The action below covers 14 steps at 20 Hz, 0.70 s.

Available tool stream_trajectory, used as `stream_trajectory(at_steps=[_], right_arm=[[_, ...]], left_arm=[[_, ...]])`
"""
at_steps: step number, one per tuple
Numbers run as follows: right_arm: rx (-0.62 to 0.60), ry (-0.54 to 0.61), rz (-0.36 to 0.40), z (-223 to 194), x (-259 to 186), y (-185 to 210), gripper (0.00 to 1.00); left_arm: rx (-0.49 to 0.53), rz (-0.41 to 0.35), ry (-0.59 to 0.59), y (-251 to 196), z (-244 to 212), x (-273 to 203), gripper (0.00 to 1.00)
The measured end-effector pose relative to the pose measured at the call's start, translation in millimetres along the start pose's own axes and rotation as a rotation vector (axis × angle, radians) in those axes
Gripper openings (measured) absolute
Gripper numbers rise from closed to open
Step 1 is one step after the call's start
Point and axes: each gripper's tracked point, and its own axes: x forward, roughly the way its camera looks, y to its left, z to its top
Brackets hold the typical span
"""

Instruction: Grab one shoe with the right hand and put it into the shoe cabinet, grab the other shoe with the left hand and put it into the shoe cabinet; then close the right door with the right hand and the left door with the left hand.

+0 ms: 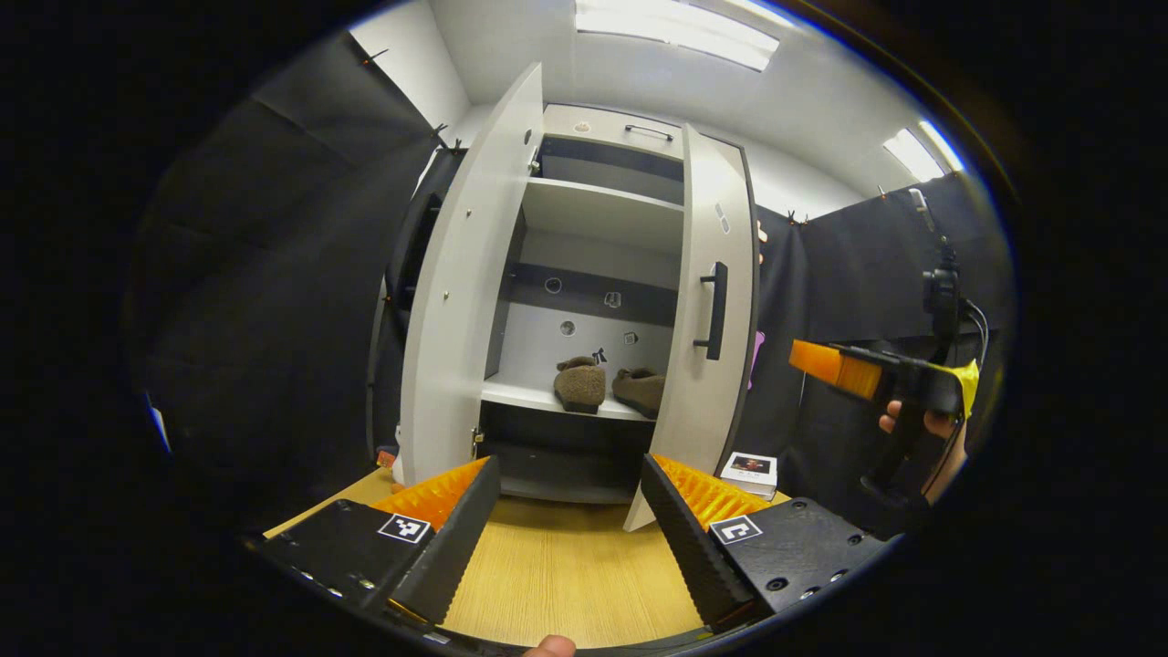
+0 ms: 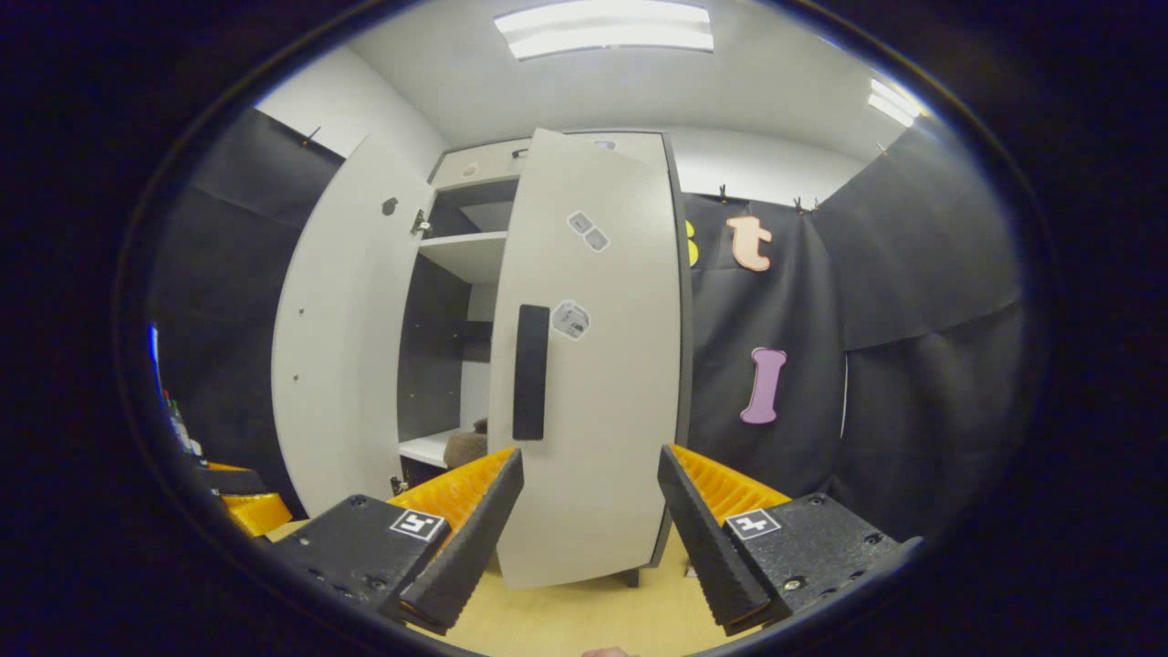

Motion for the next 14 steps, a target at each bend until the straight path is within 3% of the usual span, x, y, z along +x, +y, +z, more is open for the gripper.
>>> stream_trajectory(at_steps=[5, 7, 14], right_arm=[[-0.022, 0.036, -0.034, -41, -47, 4, 0.97], [0.017, 0.076, -0.021, -59, -56, 11, 0.97], [0.042, 0.158, -0.079, -118, -84, 13, 0.97]], left_arm=[[-0.012, -0.037, -0.003, -19, -1, 0, 0.95], [-0.021, -0.047, 0.007, -24, -3, 1, 0.95], [-0.049, -0.061, 0.022, -30, -8, 3, 0.95]])
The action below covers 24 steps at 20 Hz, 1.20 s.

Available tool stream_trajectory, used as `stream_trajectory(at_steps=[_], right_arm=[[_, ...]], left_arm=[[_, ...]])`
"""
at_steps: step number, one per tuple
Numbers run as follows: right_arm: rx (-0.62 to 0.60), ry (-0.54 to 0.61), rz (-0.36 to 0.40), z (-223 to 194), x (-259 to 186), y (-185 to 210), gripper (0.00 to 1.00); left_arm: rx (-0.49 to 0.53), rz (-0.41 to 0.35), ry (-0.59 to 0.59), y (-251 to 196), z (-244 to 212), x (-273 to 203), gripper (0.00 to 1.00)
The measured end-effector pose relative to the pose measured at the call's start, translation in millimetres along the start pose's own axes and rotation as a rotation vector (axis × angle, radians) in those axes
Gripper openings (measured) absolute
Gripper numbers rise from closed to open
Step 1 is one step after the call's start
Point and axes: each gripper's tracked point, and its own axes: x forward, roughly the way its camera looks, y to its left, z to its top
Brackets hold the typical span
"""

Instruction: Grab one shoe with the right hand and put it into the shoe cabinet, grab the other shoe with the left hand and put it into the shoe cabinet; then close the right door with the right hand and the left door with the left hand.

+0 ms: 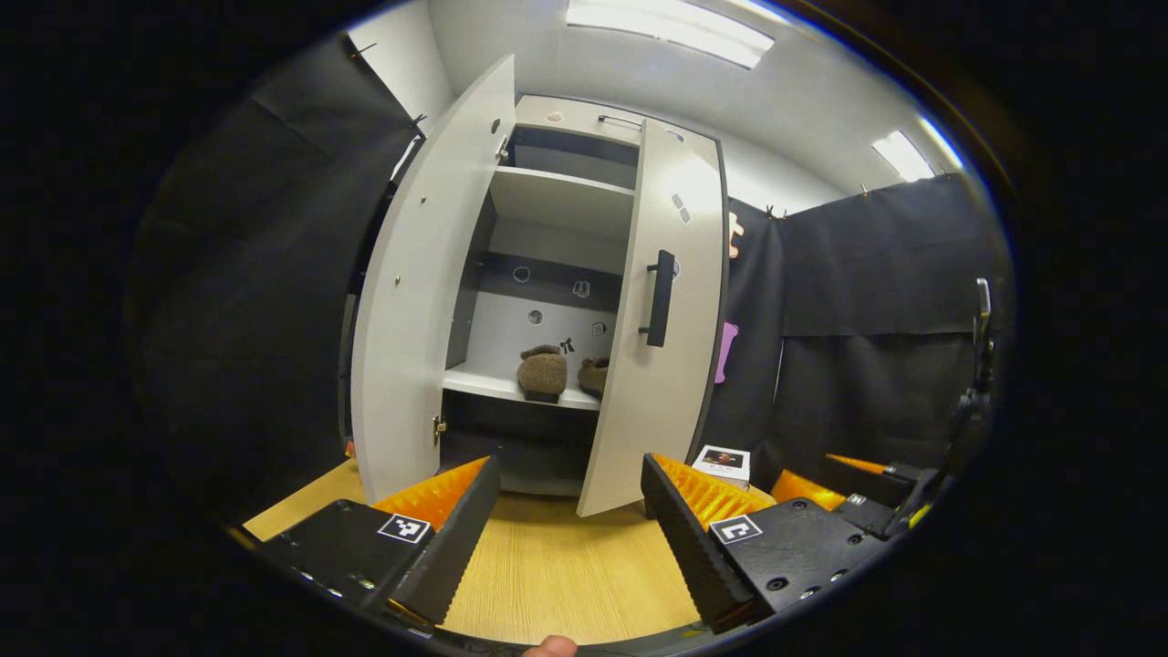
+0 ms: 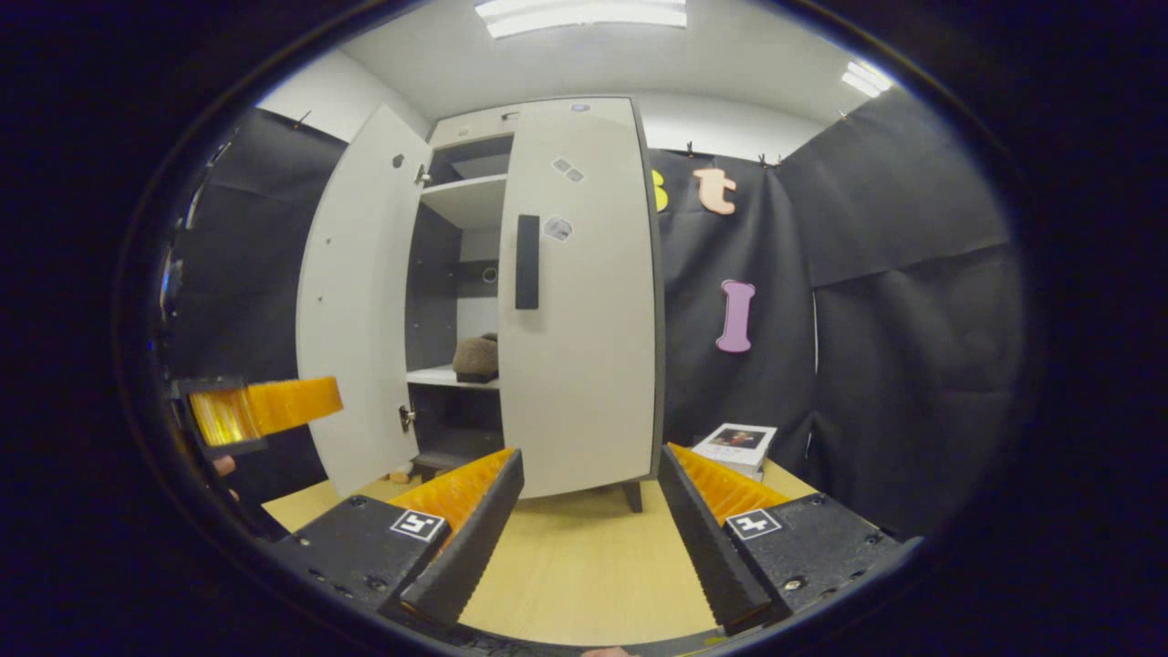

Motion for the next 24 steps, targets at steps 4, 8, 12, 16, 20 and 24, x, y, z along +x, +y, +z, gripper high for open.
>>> stream_trajectory(at_steps=[4, 8, 12, 16, 20, 24], right_arm=[[-0.008, 0.032, 0.042, -7, 1, 13, 0.97], [-0.047, 0.046, 0.063, -9, 4, 17, 0.97], [-0.083, 0.055, 0.071, -8, 9, 17, 0.97], [-0.085, 0.040, 0.069, -2, 13, 16, 0.97], [-0.092, 0.030, 0.052, 3, 14, 12, 0.97], [-0.101, 0.034, 0.042, 4, 20, 8, 0.97]], left_arm=[[-0.025, 0.011, -0.038, 14, 22, 6, 0.95], [-0.053, 0.056, -0.197, 56, 88, 8, 0.95], [-0.063, 0.199, -0.327, 136, 150, 7, 1.00], [-0.054, 0.332, -0.404, 217, 188, 21, 1.00], [-0.084, 0.390, -0.328, 245, 172, 54, 0.95], [-0.104, 0.402, -0.280, 250, 169, 59, 0.95]])
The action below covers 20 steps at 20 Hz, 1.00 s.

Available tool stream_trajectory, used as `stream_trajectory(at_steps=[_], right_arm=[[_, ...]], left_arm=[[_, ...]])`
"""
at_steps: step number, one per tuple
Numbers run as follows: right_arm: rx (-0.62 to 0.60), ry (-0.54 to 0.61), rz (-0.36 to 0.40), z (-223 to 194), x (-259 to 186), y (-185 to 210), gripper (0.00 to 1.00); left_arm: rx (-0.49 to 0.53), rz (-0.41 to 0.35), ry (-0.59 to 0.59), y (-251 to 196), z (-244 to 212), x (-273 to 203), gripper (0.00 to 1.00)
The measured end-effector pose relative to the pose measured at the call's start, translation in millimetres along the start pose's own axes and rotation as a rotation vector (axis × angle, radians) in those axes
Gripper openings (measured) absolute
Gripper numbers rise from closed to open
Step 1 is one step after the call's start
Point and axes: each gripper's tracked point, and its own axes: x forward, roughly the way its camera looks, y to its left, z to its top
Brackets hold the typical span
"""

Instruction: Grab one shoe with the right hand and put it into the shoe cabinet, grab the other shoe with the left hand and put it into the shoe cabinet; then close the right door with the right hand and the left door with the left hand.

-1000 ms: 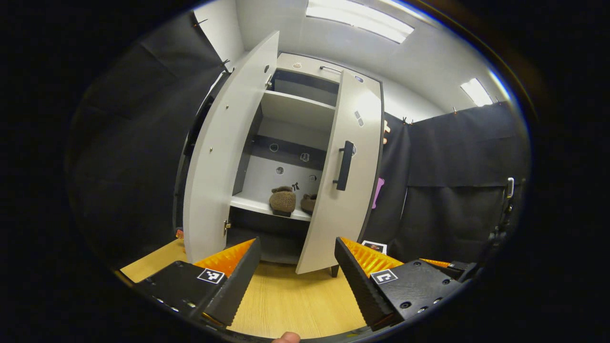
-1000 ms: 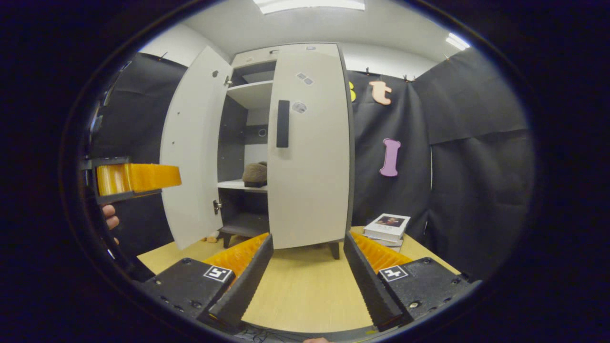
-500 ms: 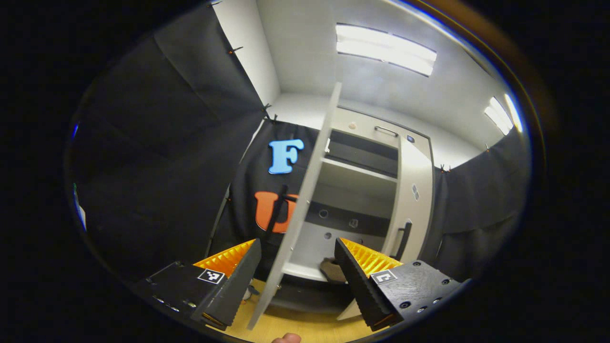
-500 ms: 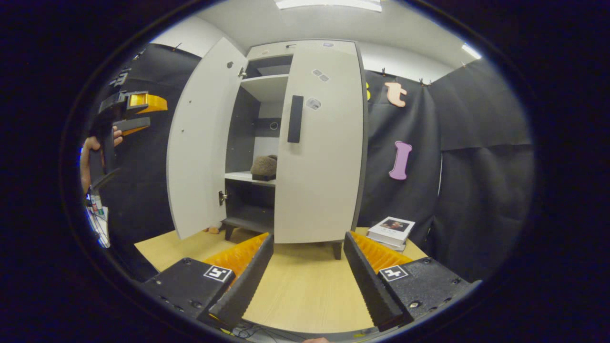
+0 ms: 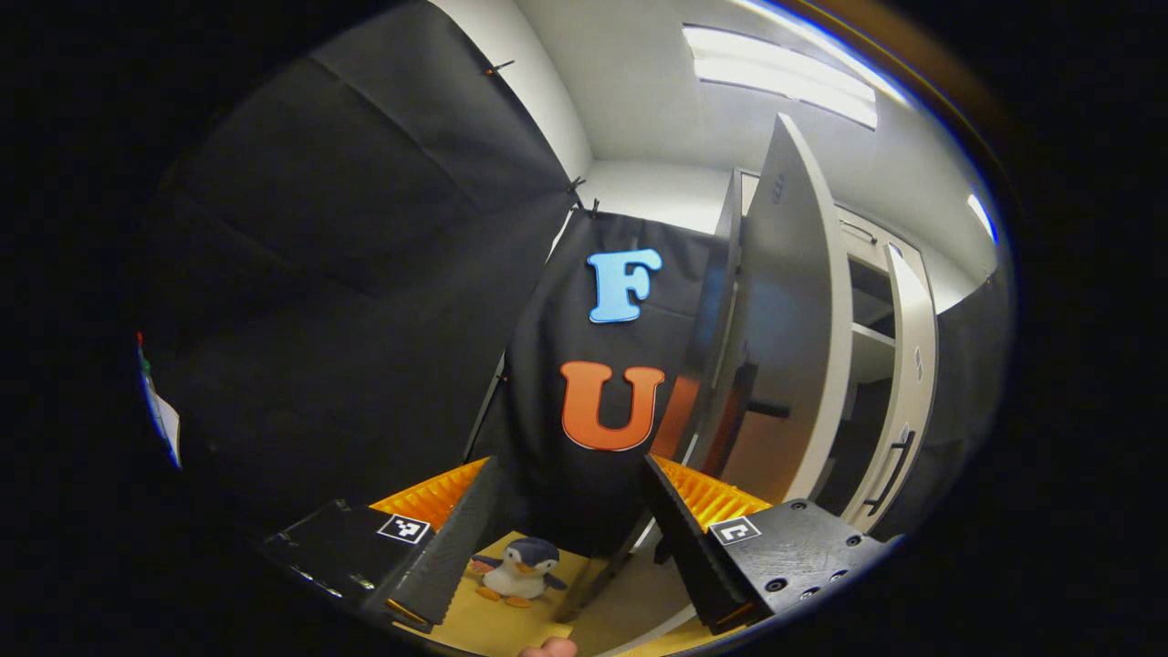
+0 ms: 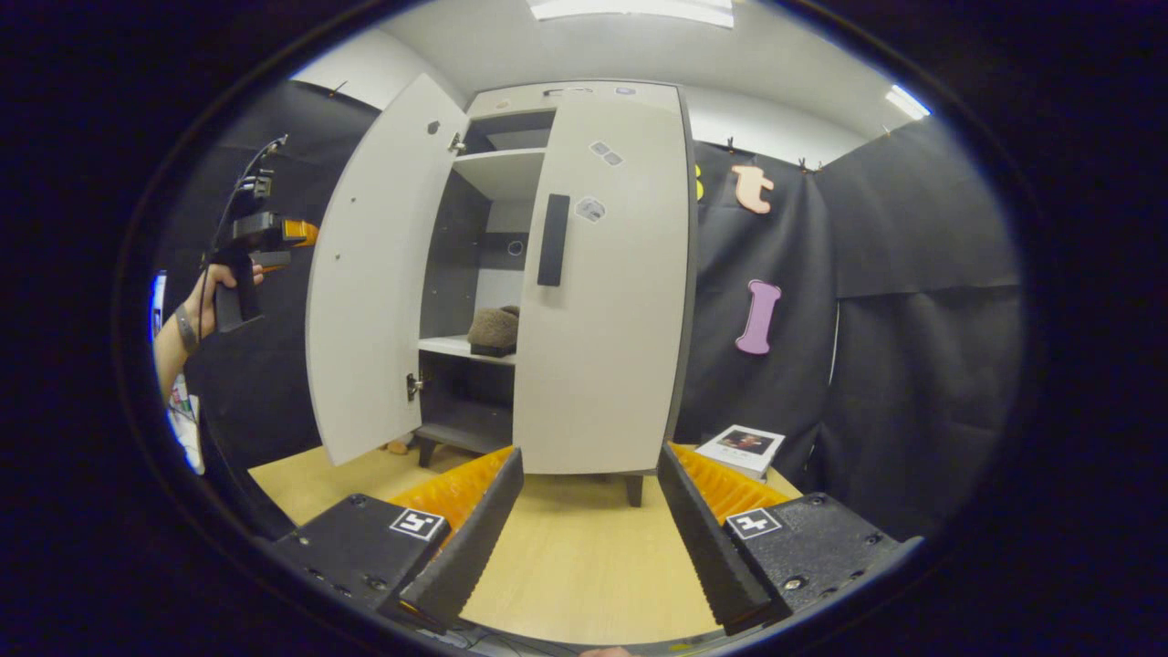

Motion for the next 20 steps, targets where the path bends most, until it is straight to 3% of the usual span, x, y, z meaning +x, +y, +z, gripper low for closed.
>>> stream_trajectory(at_steps=[6, 10, 13, 20], right_arm=[[0.006, -0.014, -0.004, 6, 4, -5, 0.97], [0.020, 0.008, -0.006, -4, 8, -9, 0.97], [0.025, 0.013, -0.004, -6, 8, -11, 0.97], [0.030, 0.017, -0.047, -9, 1, -29, 0.97]], left_arm=[[-0.067, 0.000, -0.032, -3, -3, -1, 0.94], [-0.028, 0.042, -0.062, 0, 0, -2, 0.94], [-0.053, -0.028, -0.028, -12, -6, -4, 0.94], [-0.055, -0.183, 0.018, -90, -29, -19, 0.94]])
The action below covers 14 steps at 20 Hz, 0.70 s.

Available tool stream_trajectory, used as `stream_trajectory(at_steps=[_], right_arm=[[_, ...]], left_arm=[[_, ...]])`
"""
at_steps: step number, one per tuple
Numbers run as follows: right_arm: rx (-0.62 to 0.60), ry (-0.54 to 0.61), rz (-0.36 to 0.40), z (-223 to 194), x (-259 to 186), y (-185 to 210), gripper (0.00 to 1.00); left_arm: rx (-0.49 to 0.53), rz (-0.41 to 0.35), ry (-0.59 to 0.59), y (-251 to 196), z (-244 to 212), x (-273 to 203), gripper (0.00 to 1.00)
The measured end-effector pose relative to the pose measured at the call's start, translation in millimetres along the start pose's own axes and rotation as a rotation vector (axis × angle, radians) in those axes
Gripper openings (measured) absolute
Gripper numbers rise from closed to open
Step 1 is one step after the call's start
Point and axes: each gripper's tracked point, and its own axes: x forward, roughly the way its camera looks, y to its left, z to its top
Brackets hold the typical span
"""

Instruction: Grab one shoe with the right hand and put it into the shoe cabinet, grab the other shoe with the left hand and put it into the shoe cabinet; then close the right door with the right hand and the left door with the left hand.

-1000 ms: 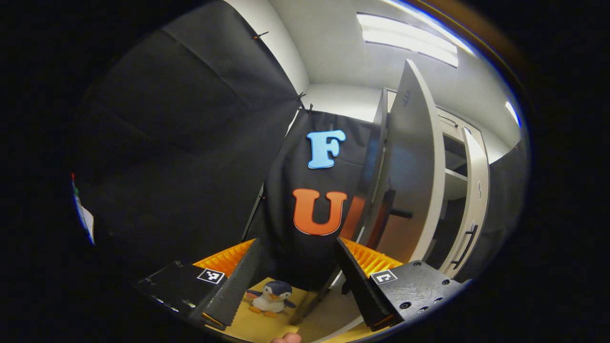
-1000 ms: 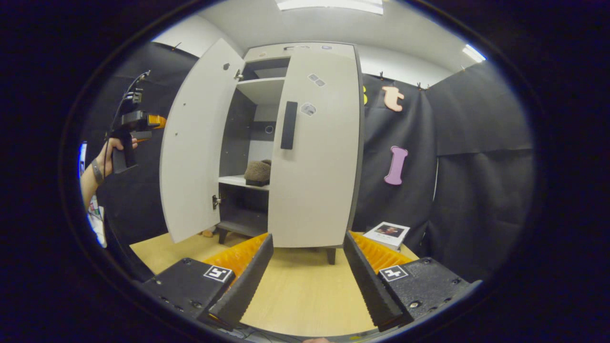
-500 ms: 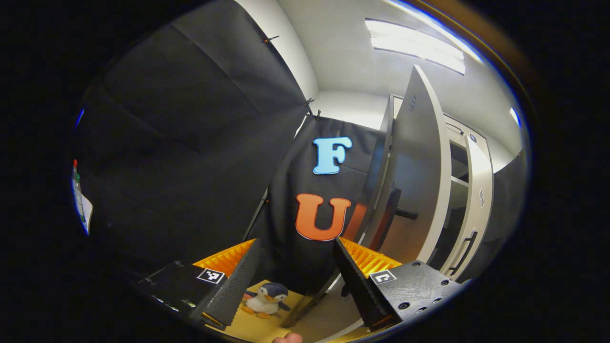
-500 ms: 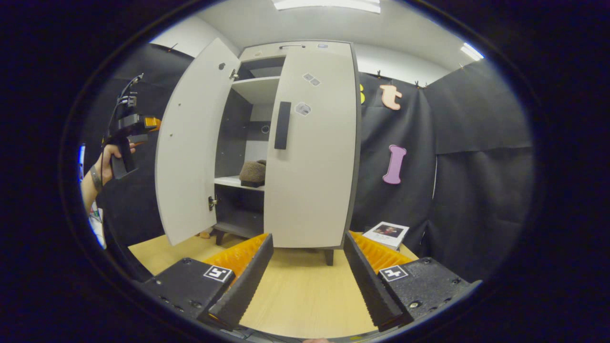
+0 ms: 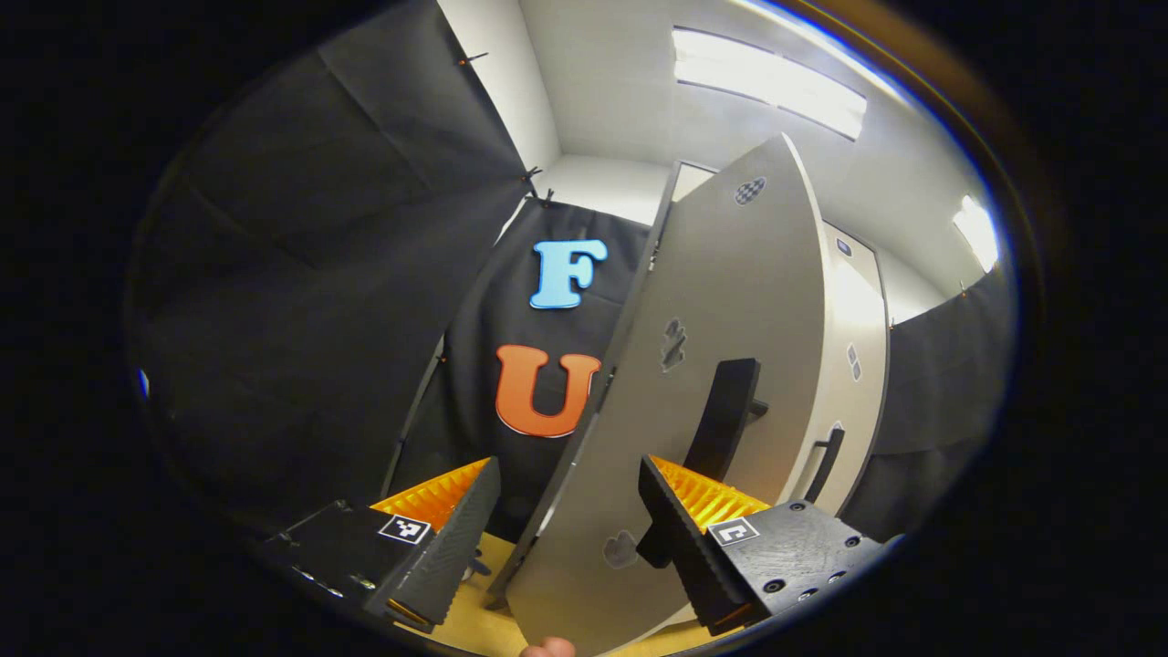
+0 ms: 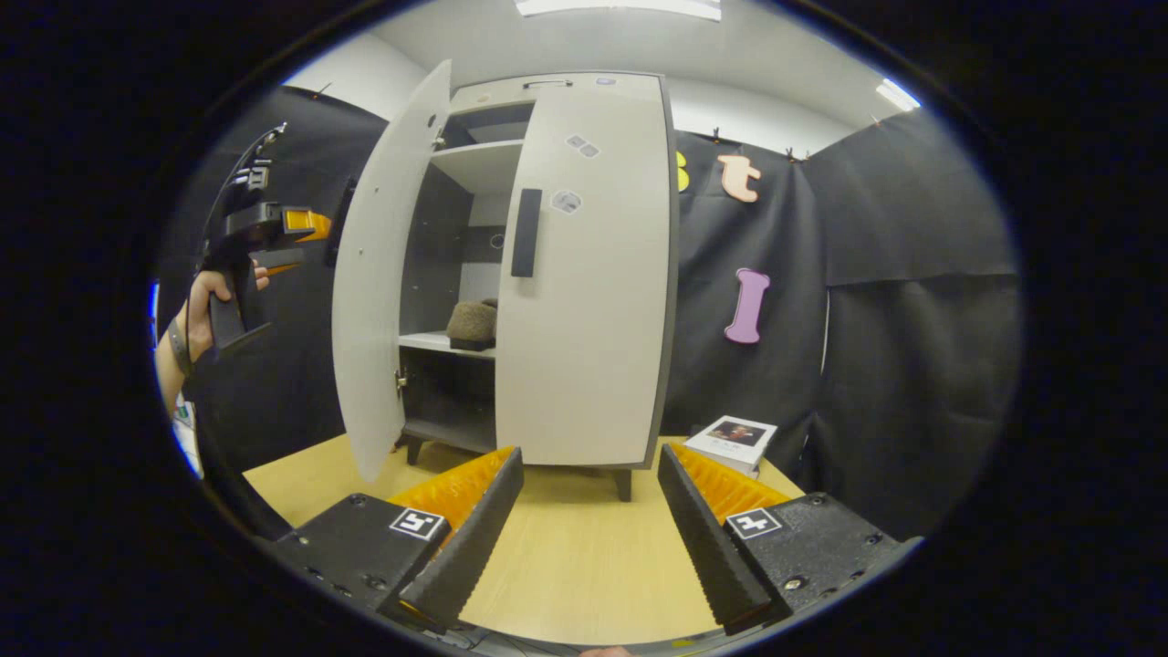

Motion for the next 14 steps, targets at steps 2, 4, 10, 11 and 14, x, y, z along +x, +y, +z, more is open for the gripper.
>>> stream_trajectory(at_steps=[2, 4, 10, 11, 14], right_arm=[[-0.002, 0.004, -0.026, -2, -2, -10, 0.97], [0.005, 0.008, -0.052, -4, -5, -19, 0.97], [0.038, 0.018, -0.084, -8, -7, -32, 0.97], [0.041, 0.020, -0.085, -8, -6, -33, 0.97], [0.049, 0.033, -0.087, -14, -2, -31, 0.97]], left_arm=[[-0.029, -0.037, 0.013, -19, -5, 8, 0.94], [-0.040, -0.044, 0.016, -27, -8, 14, 0.94], [0.007, -0.030, 0.014, -27, -5, 8, 0.95], [0.017, -0.030, 0.012, -28, -5, 3, 0.95], [0.070, -0.033, 0.022, -35, -18, -28, 0.95]])
